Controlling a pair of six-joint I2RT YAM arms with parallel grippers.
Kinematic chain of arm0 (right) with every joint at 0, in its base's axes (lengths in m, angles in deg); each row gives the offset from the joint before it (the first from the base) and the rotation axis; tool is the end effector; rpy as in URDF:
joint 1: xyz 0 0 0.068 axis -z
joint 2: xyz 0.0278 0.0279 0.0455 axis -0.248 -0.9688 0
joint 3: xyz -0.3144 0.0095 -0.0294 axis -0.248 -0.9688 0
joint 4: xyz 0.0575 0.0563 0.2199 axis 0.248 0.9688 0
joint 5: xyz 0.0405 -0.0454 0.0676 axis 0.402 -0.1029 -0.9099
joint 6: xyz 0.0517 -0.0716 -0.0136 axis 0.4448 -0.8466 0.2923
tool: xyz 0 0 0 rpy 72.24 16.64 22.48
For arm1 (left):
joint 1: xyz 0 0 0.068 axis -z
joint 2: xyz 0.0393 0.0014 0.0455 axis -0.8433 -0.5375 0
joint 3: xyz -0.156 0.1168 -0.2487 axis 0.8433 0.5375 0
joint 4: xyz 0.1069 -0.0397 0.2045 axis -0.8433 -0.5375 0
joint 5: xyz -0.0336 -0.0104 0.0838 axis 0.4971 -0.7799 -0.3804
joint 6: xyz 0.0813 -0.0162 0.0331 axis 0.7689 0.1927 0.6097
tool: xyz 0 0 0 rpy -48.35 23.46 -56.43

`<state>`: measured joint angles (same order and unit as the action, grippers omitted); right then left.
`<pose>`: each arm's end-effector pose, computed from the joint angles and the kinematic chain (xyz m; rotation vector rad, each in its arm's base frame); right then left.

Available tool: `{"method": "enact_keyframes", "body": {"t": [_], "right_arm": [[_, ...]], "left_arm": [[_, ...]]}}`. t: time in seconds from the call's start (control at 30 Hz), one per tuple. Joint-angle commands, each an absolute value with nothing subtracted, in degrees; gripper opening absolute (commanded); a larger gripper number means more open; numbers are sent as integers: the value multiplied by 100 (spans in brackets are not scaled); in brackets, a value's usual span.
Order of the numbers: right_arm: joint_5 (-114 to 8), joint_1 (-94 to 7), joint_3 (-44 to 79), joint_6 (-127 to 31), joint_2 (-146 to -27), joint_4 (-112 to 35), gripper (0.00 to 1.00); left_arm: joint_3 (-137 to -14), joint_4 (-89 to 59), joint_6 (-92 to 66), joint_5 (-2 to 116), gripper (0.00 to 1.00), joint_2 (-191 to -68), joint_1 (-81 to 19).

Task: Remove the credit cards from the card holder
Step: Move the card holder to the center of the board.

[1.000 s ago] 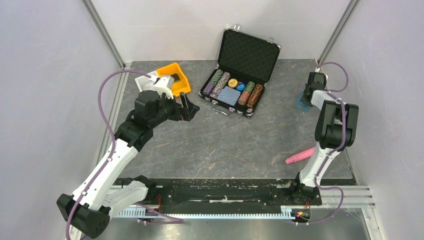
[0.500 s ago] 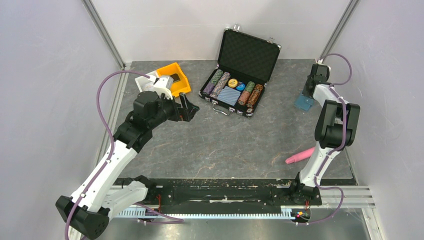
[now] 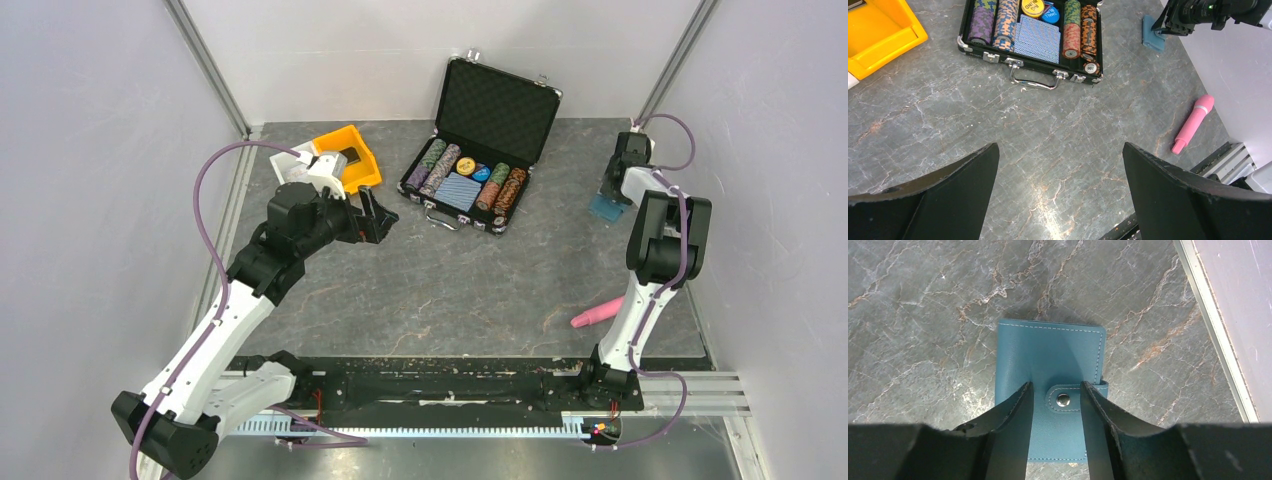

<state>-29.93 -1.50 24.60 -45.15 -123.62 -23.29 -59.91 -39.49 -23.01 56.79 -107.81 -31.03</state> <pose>0.4541 -0.1252 0.1921 0.5886 2.3820 -0.3543 0.1700 -0.0970 0.3812 0.1819 1.9662 -0.6907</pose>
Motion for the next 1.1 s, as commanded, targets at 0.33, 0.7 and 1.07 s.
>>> {"method": "enact_keyframes", "body": {"t": [0.33,0.7,1.07], "right_arm": [[-2649,-131,2249,-4426,-12422,-2081,21],[-2828,-144,1732,-4515,-11943,-2186,0],[-3142,-634,483,-4497,-10859,-2246,0]], "left_arm": [[-6208,-3889,-2350,5667,100,-10762,-3081],[-6208,-3887,-2358,5671,100,-10727,-3048],[-6200,-3880,-2364,5622,100,-10694,-2965]]}}
